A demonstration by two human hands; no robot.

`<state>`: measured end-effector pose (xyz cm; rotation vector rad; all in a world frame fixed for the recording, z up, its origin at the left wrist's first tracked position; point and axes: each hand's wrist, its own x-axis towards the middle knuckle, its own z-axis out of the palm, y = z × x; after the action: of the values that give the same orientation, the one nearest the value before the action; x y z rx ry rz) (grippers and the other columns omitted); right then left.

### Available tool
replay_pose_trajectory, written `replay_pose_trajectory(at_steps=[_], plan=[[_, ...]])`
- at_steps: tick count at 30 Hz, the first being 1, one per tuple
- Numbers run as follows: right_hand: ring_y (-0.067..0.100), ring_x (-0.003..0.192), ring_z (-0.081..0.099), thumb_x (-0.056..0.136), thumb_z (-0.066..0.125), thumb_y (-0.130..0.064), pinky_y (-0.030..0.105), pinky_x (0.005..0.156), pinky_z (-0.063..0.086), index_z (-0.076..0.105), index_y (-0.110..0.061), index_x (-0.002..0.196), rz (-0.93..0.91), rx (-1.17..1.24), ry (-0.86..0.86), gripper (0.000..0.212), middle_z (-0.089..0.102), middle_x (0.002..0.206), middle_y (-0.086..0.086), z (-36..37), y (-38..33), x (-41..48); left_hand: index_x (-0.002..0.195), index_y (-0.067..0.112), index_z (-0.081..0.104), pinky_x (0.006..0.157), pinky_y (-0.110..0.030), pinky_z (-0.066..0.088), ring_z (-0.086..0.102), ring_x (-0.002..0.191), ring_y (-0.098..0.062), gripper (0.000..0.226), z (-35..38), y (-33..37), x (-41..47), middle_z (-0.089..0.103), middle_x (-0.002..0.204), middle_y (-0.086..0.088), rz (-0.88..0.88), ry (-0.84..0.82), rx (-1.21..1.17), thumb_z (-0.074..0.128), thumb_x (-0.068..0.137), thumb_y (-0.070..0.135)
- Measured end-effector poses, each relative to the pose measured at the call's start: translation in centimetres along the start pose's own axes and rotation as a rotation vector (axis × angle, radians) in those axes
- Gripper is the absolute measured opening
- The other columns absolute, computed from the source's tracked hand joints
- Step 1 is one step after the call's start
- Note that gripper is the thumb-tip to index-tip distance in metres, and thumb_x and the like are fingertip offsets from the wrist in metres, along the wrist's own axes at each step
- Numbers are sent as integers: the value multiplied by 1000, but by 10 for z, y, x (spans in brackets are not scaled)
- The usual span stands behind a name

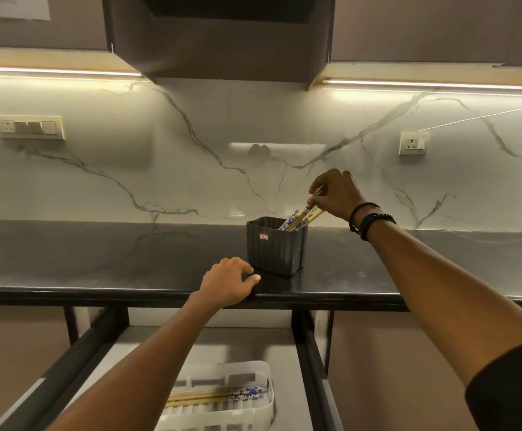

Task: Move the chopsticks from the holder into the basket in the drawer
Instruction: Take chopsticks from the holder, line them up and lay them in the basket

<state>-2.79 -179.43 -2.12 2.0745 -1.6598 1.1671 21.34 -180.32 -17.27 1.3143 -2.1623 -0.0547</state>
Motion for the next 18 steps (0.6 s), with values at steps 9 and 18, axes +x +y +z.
replay_pose_trajectory(at_steps=[9, 18], plan=[[28, 76, 70, 77, 80, -17, 39, 81, 59, 73, 1, 95, -7, 2, 38, 25, 74, 88, 19, -39, -9, -4, 110, 18, 70, 73, -24, 48, 67, 90, -16, 30, -11, 23, -1, 73, 100, -3, 17, 80, -74, 56, 93, 40], [30, 79, 70, 78, 79, -15, 43, 84, 57, 74, 1, 97, -45, -17, 103, 25, 74, 89, 19, -82, -24, -18, 113, 20, 70, 84, -27, 49, 65, 103, -14, 31, -28, 49, 0, 70, 114, 2, 45, 218, -164, 58, 92, 40]])
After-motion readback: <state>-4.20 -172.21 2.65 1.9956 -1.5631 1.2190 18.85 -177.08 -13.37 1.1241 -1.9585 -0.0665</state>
